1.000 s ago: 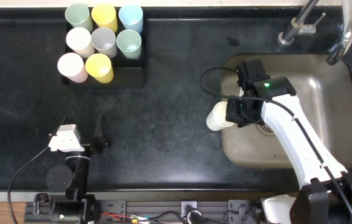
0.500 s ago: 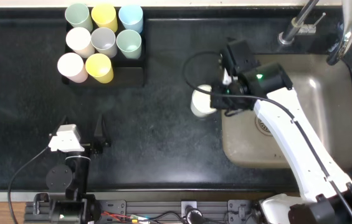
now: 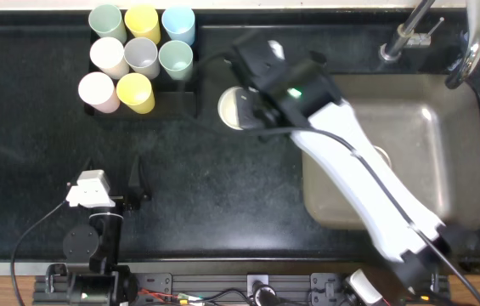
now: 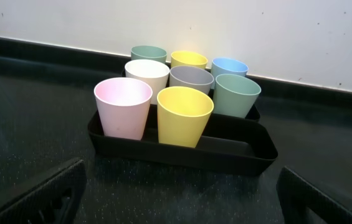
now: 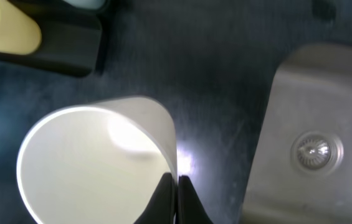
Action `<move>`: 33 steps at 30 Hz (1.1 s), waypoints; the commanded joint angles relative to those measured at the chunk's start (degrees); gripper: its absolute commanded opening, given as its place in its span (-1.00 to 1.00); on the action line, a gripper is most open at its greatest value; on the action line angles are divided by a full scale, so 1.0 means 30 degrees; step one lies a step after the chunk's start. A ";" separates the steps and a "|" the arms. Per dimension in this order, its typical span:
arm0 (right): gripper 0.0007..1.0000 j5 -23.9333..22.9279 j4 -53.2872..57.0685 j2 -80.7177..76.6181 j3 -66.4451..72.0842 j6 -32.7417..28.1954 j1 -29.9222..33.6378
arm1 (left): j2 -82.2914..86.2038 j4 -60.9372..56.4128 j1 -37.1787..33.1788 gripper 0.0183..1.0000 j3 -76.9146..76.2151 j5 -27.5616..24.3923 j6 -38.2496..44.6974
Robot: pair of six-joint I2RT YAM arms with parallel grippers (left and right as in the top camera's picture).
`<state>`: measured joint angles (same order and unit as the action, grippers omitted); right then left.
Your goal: Store Cups
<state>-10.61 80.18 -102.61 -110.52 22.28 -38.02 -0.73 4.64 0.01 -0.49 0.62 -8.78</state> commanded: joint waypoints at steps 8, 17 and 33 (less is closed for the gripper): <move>-0.91 -0.1370 0.2557 -0.5974 -0.9391 -0.0066 -0.0736 | 0.0197 0.0066 0.0124 1.00 0.0015 -0.0197 0.0291; -0.91 -0.0051 0.1872 -0.7599 -1.1001 -0.0146 -0.1100 | 0.0197 0.0066 0.0124 1.00 0.0015 -0.0189 0.0291; -0.91 0.2696 0.0117 -0.9763 -1.1001 0.0189 -0.1559 | 0.0197 0.0066 0.0124 1.00 0.0022 -0.0189 0.0291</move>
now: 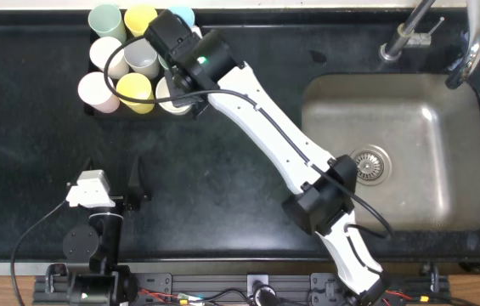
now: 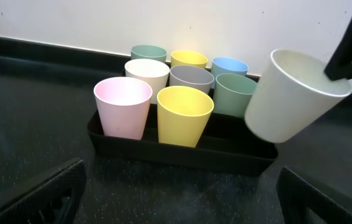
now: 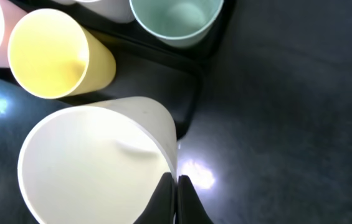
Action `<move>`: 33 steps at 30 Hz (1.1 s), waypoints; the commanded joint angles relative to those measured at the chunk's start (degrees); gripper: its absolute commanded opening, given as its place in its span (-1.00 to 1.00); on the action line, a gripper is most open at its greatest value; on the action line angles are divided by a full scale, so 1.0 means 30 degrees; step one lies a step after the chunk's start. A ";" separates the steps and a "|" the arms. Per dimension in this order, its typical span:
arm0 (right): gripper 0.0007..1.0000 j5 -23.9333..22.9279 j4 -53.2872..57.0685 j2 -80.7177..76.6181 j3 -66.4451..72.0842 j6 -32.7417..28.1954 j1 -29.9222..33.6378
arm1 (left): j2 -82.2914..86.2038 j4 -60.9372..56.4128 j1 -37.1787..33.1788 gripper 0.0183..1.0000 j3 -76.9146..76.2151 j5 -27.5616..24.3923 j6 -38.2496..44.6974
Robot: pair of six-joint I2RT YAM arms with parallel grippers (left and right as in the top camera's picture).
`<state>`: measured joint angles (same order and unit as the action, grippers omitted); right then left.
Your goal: Store Cups
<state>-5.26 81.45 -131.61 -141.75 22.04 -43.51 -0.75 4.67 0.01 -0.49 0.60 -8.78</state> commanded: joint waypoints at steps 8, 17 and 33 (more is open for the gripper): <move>-0.91 0.1107 -0.0539 -0.0714 -0.0590 0.1712 0.0750 | 0.0204 0.0058 0.0124 1.00 0.0015 -0.0189 0.0291; -0.91 0.1049 -0.0874 -0.1020 -0.0590 0.2521 0.0984 | 0.0204 0.0058 0.0124 1.00 0.0015 -0.0189 0.0291; -0.91 0.1406 -0.1107 -0.2120 -0.0590 0.2448 0.0991 | 0.0204 0.0058 0.0124 1.00 0.0015 -0.0189 0.0291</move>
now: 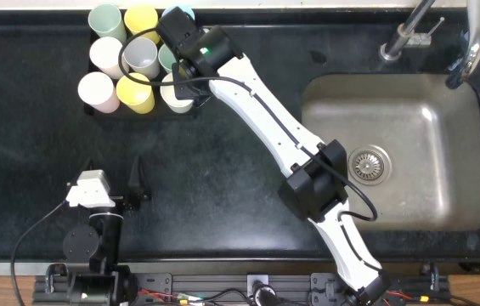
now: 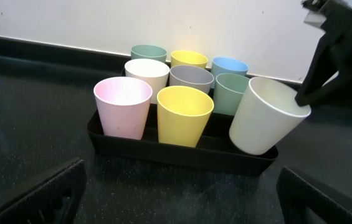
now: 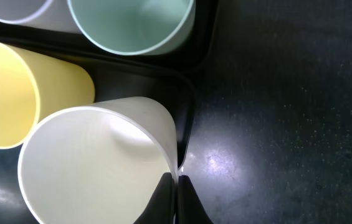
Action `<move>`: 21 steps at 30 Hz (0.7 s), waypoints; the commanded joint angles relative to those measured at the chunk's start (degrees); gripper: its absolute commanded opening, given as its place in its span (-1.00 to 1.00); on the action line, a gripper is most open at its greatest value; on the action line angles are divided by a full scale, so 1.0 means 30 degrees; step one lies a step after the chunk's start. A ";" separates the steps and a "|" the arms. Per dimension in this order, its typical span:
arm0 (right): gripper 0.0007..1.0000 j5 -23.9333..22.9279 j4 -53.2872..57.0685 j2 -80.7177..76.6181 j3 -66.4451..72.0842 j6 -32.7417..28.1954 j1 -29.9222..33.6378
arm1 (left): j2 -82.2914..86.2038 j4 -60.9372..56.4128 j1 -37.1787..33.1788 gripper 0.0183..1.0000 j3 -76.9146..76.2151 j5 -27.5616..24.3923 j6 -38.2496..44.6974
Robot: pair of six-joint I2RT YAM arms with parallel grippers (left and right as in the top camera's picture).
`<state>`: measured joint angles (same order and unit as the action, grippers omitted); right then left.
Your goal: Store Cups
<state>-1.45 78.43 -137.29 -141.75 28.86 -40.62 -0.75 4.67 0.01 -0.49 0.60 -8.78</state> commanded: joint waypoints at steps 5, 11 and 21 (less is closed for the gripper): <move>-0.91 0.0138 -0.0138 -0.0393 -0.0590 0.0182 0.0051 | 0.0204 0.0058 0.0124 1.00 0.0015 -0.0182 0.0291; -0.92 0.0131 -0.0146 -0.0714 -0.0583 0.0175 0.0051 | 0.0204 0.0058 0.0124 1.00 0.0015 -0.0182 0.0291; -0.91 0.0117 -0.0117 -0.0984 -0.0583 0.0168 0.0051 | 0.0204 0.0058 0.0124 1.00 0.0015 -0.0182 0.0291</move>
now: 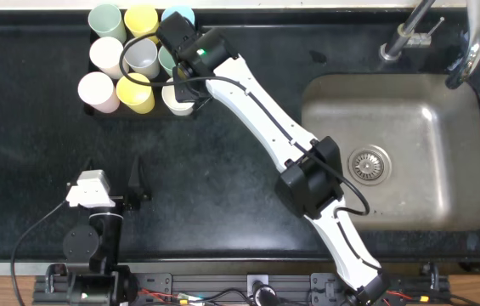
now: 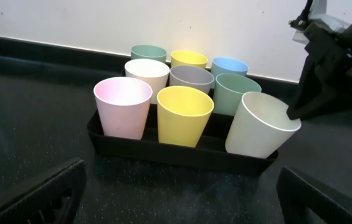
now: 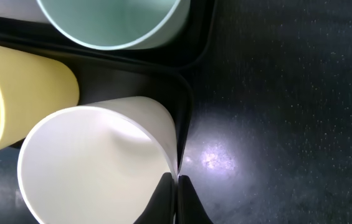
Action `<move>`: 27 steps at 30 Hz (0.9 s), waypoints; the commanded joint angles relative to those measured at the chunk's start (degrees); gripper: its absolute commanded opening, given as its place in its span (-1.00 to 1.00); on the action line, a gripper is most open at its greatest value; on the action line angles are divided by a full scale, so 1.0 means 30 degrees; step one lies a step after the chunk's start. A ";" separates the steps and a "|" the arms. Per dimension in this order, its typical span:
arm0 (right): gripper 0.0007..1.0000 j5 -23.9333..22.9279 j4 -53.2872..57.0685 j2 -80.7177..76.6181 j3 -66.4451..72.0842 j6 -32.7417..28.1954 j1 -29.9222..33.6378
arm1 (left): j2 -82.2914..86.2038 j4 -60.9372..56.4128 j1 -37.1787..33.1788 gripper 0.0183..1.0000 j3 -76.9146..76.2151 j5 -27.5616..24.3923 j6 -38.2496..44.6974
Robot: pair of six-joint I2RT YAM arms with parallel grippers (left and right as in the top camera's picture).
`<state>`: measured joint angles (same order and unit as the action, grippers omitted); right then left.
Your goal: Store Cups
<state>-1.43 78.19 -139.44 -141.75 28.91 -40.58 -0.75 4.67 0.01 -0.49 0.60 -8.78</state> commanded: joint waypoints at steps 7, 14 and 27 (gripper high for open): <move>-0.45 0.0124 -0.0029 -0.0270 -0.0583 0.0080 0.0036 | 0.0204 0.0058 0.0124 1.00 0.0015 -0.0182 0.0291; 0.57 0.0124 -0.0022 -0.0270 -0.0583 0.0080 0.0036 | 0.0204 0.0058 0.0124 1.00 0.0015 -0.0189 0.0291; 0.70 -0.0619 0.2200 0.1982 -0.0831 0.0102 0.0036 | 0.0204 0.0058 0.0124 1.00 0.0015 -0.0182 0.0291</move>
<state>-1.54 83.42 -139.46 -141.80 28.86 -40.53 -0.73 4.67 0.01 -0.49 0.60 -8.78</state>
